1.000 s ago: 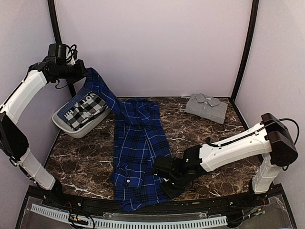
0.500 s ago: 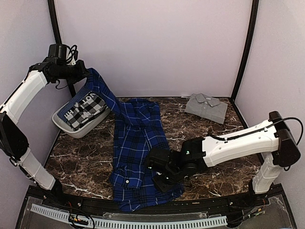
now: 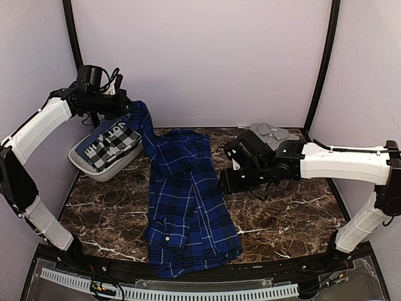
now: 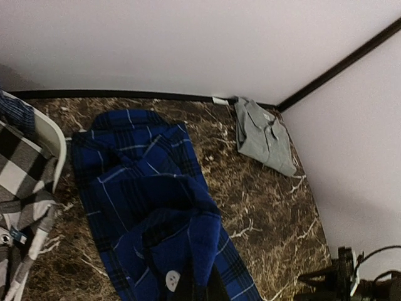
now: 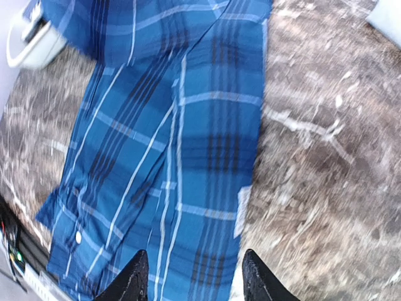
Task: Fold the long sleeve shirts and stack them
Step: Adjust the rectangle-folded shirt at the center of the board.
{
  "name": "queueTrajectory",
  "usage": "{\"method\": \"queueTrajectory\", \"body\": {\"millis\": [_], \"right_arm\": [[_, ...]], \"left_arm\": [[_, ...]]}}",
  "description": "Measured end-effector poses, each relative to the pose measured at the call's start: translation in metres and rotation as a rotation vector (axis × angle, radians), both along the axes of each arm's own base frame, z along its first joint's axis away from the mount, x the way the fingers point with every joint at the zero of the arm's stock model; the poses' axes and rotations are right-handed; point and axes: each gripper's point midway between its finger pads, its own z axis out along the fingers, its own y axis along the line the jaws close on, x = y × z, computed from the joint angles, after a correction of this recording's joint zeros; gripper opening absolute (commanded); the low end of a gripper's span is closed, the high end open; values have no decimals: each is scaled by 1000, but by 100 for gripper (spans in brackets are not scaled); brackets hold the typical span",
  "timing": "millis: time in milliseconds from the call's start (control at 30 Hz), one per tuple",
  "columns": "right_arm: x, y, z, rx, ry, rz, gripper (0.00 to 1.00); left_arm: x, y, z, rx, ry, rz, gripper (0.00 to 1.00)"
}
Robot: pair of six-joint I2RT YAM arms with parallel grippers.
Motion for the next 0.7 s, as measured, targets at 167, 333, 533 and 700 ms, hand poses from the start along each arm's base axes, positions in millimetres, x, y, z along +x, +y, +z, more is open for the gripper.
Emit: {"method": "queueTrajectory", "body": {"millis": [167, 333, 533, 700], "right_arm": [[32, -10, 5, 37, -24, -42, 47], [29, 1, 1, 61, 0, 21, 46], [-38, 44, -29, 11, 63, 213, 47], [-115, 65, -63, -87, 129, 367, 47]], "left_arm": [[-39, -59, -43, 18, 85, -188, 0], [-74, -80, -97, 46, 209, -271, 0], [-80, -74, -123, 57, 273, -245, 0], [-77, -73, -121, 51, 266, -224, 0]]}}
